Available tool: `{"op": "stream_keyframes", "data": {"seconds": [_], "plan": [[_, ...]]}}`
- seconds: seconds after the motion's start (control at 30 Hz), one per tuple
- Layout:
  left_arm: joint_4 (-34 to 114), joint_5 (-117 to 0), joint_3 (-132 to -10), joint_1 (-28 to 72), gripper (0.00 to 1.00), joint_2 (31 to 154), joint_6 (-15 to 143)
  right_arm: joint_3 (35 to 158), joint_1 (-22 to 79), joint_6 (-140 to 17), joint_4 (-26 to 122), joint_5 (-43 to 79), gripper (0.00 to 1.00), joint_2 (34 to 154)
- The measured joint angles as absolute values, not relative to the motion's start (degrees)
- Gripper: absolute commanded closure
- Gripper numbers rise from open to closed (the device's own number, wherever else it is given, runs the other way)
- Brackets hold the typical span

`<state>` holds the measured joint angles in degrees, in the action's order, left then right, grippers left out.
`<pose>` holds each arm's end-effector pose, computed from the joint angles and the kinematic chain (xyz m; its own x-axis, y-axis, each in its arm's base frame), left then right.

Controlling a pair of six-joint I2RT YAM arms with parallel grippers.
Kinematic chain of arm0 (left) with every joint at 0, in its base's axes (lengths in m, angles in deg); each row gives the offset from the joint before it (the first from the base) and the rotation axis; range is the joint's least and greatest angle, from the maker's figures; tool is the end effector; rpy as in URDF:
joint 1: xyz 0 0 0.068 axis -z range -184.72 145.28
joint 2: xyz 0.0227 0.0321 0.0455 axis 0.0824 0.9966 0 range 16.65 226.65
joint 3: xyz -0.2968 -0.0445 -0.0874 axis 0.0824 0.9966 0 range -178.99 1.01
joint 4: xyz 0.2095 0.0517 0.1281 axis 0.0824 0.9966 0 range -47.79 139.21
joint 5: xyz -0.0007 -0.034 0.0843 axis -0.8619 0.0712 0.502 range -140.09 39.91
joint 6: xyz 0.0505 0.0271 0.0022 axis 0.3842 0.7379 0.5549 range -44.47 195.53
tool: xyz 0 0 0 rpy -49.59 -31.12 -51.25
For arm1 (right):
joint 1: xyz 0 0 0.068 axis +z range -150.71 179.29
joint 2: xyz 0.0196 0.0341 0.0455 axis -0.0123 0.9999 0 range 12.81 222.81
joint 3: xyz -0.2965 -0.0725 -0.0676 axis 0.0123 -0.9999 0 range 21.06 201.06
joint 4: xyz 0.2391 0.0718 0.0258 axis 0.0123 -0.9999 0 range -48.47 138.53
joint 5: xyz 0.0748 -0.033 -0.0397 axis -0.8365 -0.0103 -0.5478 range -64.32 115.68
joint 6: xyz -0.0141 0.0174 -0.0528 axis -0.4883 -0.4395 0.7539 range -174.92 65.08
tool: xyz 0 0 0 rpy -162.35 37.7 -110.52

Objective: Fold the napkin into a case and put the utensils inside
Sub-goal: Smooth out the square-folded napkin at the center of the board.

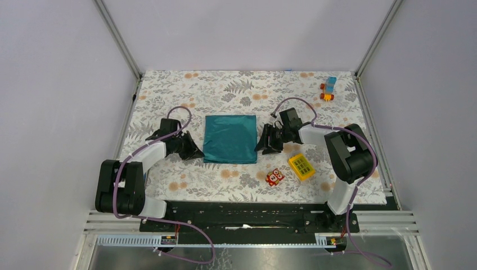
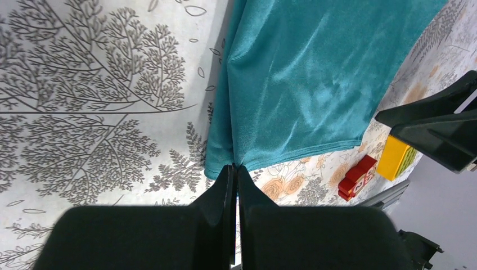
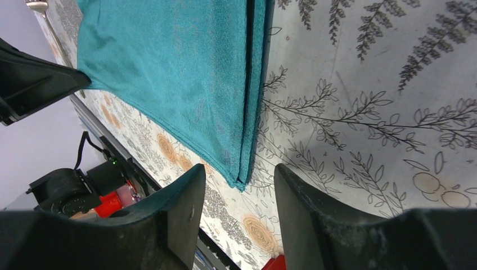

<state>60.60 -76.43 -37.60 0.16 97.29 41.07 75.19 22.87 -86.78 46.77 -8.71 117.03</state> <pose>0.2362 -0.0384 0.2064 -0.8812 -0.4335 -0.1887 -0.2473 0.7628 -0.5975 0.3183 0.1638 0.1837 -0.9552 0.0583 -0.2901 -0.1716 0.6898 0.7034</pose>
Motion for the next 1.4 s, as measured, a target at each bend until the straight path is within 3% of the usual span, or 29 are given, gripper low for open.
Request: {"op": "stream_keyframes", "data": {"seconds": [0.4, 0.5, 0.6, 0.73, 0.83, 0.97, 1.07, 1.4], "plan": [[60.51, -76.5, -36.68, -0.95, 0.98, 98.8, 41.22, 75.19, 25.01, -86.97, 47.1, -10.0, 0.49, 118.32], [60.58, -76.5, -36.38, -0.95, 0.82, 99.13, 41.16, 75.21, 25.44, -86.91, 47.12, -9.73, 0.48, 118.32], [60.73, -76.54, -36.33, -0.93, 0.58, 99.08, 40.87, 76.02, 25.55, -86.45, 45.66, -8.88, 0.46, 118.3], [63.48, -75.69, -36.35, -0.95, 0.47, 97.27, 40.79, 78.97, 25.6, -84.81, 42.42, -6.59, 0.39, 118.23], [65.82, -74.01, -36.62, -0.95, 0.5, 93.69, 40.72, 81.68, 26.19, -84.26, 41.48, -6.22, 0.29, 117.99], [65.67, -73.55, -36.94, -0.95, 0.72, 88.33, 39.87, 85.35, 29.03, -86.93, 46.01, -7.66, 0.12, 118.1], [63.02, -75.8, -37.45, -0.95, 0.82, 89.1, 38.58, 87.82, 31.43, -92.61, 54.95, -10.61, 0.05, 120.51], [55.59, -79.56, -37.69, -0.95, 0.92, 100.07, 37.24, 106.38, 38.08, -111.15, 78.46, -14.52, 0.0, 142.36]]}}
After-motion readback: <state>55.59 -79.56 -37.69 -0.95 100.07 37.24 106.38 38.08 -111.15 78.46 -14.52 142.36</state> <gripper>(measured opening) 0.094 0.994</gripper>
